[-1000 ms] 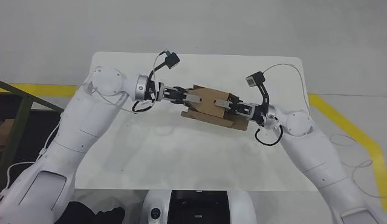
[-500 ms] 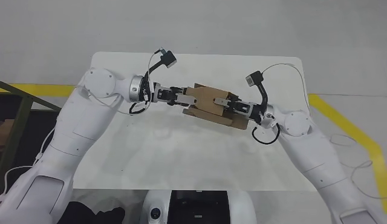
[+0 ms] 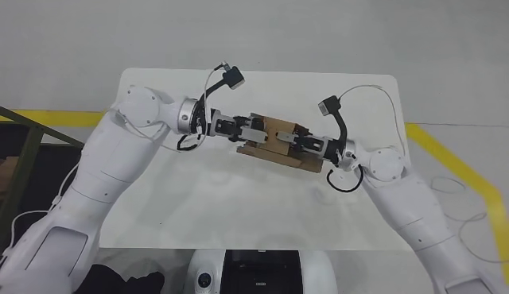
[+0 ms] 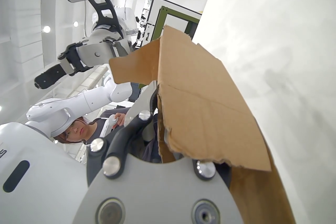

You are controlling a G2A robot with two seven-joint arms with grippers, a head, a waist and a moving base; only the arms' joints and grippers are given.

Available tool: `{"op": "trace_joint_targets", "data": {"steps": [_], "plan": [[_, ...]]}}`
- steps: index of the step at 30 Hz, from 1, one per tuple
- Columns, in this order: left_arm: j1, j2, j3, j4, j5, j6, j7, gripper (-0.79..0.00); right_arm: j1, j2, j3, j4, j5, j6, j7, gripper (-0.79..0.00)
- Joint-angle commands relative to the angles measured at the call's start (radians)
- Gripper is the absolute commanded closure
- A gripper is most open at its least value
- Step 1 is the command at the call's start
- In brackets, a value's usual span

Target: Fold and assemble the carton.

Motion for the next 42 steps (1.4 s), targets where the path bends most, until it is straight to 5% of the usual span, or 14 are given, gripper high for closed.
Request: {"op": "trace_joint_targets", "data": {"steps": [1, 14, 29, 42], "plan": [[-0.008, -0.003, 0.012, 0.007, 0.009, 0.002, 0.004, -0.785, -0.004, 0.000, -0.001, -0.008, 0.000, 0.000, 0.007, 0.000], [-0.040, -0.020, 0.065, 0.007, 0.074, 0.017, 0.030, -0.785, -0.026, -0.001, 0.011, -0.054, -0.009, 0.012, 0.020, 0.000], [0.051, 0.011, -0.067, 0.003, 0.026, -0.022, 0.021, -0.785, -0.051, 0.006, 0.066, -0.052, 0.044, 0.001, 0.068, 0.000], [0.049, 0.009, -0.065, 0.040, 0.037, -0.022, 0.045, -0.785, -0.072, 0.006, 0.050, -0.093, 0.038, -0.005, 0.145, 0.000]]}}
